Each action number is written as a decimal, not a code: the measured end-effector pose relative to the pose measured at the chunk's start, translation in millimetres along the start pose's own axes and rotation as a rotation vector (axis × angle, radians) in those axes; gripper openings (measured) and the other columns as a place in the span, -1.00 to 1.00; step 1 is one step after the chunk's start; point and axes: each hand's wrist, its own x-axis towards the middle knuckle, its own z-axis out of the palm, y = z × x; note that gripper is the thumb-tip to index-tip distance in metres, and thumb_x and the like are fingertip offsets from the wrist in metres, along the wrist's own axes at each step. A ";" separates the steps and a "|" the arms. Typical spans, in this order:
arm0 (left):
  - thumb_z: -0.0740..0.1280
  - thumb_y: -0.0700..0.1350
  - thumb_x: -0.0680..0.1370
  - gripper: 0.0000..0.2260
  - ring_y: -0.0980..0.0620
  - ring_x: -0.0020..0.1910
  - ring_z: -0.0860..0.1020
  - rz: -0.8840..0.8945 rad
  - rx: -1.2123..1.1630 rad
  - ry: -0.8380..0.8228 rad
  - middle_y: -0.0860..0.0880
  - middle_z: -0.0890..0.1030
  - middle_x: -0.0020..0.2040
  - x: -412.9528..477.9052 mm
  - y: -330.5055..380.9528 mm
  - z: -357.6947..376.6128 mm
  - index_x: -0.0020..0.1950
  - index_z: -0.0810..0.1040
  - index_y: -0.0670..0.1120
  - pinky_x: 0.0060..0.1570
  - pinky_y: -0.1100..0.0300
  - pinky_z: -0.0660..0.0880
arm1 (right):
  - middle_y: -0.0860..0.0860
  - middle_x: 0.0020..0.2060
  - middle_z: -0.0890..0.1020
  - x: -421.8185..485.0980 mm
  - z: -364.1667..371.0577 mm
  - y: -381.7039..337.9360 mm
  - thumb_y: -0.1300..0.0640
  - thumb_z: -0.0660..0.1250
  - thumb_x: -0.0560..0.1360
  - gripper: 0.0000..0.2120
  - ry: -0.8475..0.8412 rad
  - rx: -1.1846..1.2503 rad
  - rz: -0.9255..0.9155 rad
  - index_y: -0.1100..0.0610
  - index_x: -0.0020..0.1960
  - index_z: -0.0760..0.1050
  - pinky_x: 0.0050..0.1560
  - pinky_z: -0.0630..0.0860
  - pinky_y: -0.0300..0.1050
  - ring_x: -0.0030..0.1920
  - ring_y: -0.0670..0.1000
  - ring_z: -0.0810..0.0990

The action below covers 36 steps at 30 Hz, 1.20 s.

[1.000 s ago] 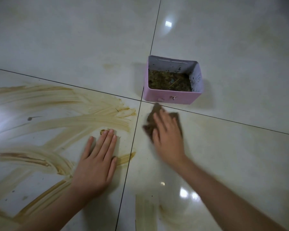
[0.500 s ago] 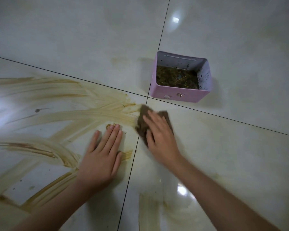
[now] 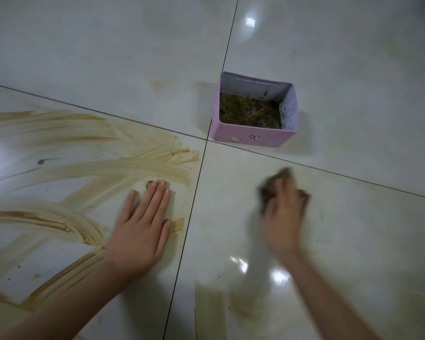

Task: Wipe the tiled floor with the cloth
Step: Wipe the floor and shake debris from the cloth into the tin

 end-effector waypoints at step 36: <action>-0.06 0.00 0.62 -0.46 -0.07 0.55 0.08 -0.013 0.024 -0.012 -0.15 0.13 0.56 1.5 -1.1 4.6 0.53 0.13 -0.26 0.48 -0.17 0.06 | 0.36 0.32 0.43 -35.5 -26.5 75.7 0.45 0.17 0.46 -0.59 0.010 0.023 -0.044 0.40 0.30 0.45 0.44 0.18 0.10 0.36 0.34 0.39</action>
